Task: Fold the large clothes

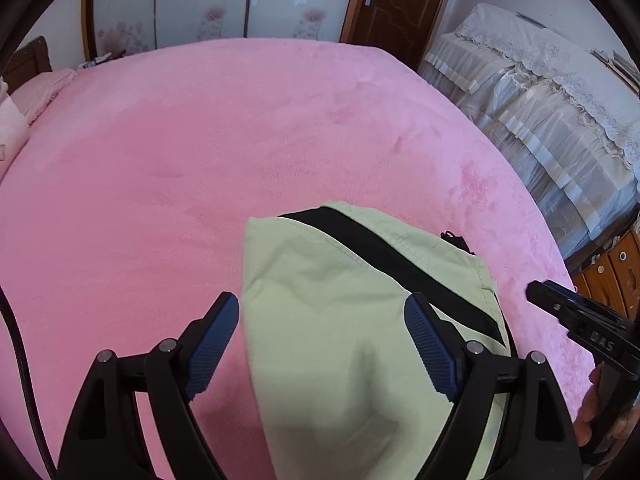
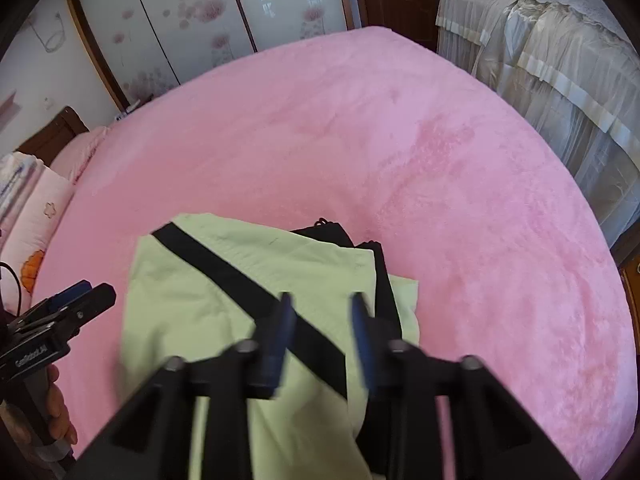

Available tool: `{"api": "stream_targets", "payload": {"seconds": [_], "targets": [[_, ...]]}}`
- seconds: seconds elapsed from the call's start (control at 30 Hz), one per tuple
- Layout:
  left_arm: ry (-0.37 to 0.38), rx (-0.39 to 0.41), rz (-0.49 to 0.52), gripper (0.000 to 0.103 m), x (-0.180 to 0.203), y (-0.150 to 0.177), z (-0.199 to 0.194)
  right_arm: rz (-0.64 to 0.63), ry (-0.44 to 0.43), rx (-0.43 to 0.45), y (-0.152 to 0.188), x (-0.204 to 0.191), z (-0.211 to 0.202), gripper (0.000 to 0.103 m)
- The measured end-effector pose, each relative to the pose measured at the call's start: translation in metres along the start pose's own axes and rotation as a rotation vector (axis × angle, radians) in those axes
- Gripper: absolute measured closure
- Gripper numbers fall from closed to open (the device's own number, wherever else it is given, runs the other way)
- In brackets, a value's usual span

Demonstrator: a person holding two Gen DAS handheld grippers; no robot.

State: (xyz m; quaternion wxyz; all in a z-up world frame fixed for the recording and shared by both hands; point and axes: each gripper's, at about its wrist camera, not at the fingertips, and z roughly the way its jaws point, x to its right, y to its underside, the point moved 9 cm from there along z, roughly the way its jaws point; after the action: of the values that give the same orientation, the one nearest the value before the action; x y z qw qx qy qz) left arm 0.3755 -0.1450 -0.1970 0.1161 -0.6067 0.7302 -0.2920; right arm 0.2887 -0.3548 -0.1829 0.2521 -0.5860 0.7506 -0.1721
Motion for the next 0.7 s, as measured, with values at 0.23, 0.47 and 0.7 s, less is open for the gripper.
{"api": "stream_targets", "payload": {"seconds": [0.23,0.47,0.7], "targets": [[0.012,0.049,0.05,0.019,0.008,0.011,-0.067,-0.062,-0.043,0.054,0.015,-0.01,-0.072,0.045],[0.077,0.032,0.08,0.019,0.023,0.039,-0.117,-0.244,0.011,0.232,0.033,-0.024,-0.138,0.045],[0.124,-0.068,-0.019,0.003,0.013,0.066,-0.118,-0.339,-0.027,0.284,0.042,-0.023,-0.162,0.035]]}}
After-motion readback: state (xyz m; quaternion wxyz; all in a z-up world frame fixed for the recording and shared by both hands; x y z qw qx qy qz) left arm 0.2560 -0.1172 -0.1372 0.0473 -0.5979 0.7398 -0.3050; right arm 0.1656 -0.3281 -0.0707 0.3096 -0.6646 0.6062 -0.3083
